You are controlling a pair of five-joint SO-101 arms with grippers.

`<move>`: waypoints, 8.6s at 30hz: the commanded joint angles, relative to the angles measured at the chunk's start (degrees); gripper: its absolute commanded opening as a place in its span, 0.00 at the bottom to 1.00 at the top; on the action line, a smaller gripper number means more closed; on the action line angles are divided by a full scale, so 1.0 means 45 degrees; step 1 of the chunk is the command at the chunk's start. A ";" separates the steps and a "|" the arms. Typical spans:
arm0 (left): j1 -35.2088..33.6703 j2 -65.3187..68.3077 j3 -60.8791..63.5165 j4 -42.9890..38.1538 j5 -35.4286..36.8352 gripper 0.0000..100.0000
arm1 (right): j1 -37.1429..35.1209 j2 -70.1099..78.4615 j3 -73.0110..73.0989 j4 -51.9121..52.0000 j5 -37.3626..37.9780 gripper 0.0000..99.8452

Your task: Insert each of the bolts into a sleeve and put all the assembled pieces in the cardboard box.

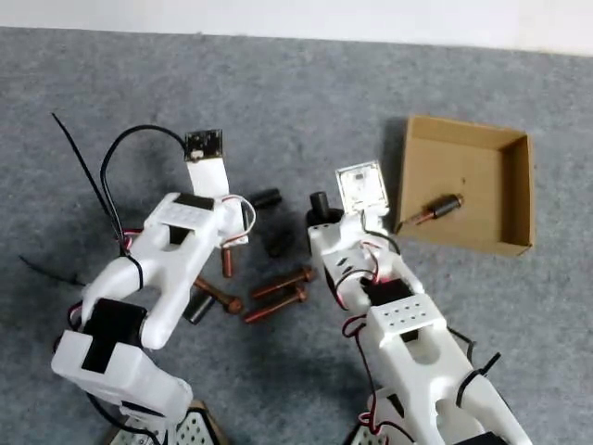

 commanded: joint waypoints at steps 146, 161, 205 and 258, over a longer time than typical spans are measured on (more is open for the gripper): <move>-0.0537 -2.4078 1.3431 -0.7521 0.3106 0.01 | -0.4132 -1.2024 0.6945 -0.1221 0.0234 0.00; 0.0713 -2.4078 1.1399 -0.6232 0.3067 0.01 | -0.4269 -1.1985 0.6965 -0.1221 0.0234 0.00; 0.2295 -2.4078 0.9543 -0.2129 0.3106 0.01 | -0.4718 -1.1985 0.6945 -0.0674 0.1465 0.00; 0.0479 -2.4039 1.1985 -0.2149 0.4532 0.46 | -0.4269 -1.2024 0.6886 -0.0674 0.1465 0.00</move>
